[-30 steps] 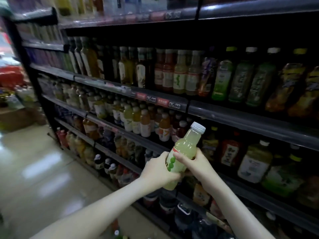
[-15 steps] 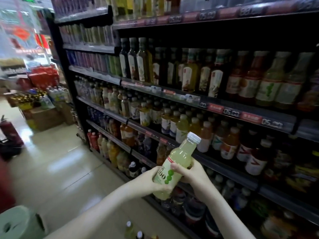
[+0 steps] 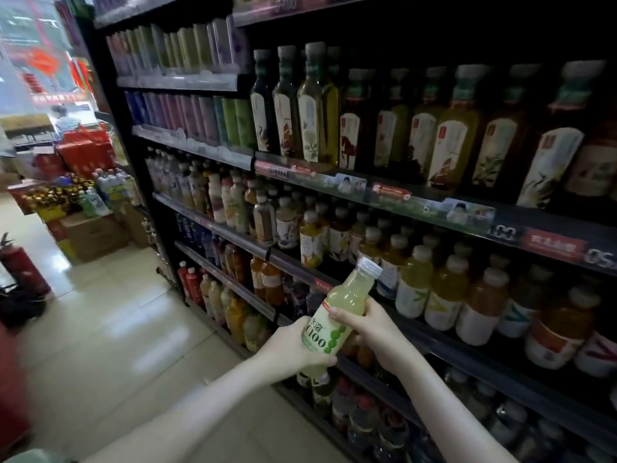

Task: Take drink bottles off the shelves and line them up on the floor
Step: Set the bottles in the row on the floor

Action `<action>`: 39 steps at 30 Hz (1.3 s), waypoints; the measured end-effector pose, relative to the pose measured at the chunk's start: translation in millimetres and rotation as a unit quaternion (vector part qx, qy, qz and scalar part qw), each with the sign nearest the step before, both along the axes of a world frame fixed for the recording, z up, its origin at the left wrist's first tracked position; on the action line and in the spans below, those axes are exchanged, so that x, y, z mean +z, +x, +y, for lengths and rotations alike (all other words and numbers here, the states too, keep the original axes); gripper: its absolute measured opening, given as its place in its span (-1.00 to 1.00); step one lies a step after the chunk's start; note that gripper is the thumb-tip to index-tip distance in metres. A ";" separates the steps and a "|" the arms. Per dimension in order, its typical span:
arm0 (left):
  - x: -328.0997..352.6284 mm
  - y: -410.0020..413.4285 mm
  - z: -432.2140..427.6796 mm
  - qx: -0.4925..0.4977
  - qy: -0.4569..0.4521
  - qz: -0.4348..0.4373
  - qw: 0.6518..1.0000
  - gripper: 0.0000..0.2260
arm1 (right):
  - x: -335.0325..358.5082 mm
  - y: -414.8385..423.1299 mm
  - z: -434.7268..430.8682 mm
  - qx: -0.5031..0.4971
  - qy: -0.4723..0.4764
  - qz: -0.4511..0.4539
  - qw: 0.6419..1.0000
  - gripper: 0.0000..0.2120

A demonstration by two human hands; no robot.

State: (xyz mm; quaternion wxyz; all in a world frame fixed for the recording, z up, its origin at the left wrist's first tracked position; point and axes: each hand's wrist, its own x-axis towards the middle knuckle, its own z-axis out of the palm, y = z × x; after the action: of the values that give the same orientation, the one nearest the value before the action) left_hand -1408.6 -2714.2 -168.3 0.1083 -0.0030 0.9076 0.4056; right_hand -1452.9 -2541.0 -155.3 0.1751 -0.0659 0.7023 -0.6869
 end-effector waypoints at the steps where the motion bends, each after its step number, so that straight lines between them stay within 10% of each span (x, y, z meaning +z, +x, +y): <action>1: 0.9 -15.1 -8.1 -0.004 -0.005 0.001 1.000 -0.56 | -0.9 -15.0 -8.2 -0.008 -0.002 -0.007 1.000 -0.55; 14: -16.0 -170.6 -142.6 -0.158 -0.013 -0.034 0.987 -0.53 | -20.7 -128.3 -125.9 -0.129 0.061 0.005 0.990 -0.51; 21: -8.2 -255.0 -203.1 -0.246 -0.124 0.109 0.955 -0.57 | -12.1 -159.2 -189.0 -0.227 0.111 0.033 0.967 -0.55; 39: 1.5 -278.2 -52.8 -0.473 -0.124 0.299 0.819 -0.46 | 3.5 -65.7 -131.6 -0.451 0.236 0.077 0.857 -0.61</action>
State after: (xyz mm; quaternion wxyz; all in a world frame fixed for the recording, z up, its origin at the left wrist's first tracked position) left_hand -1686.8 -2767.0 -166.8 0.0085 0.5349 0.8278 0.1689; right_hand -1518.6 -2672.7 -151.8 -0.1978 0.2485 0.8075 -0.4970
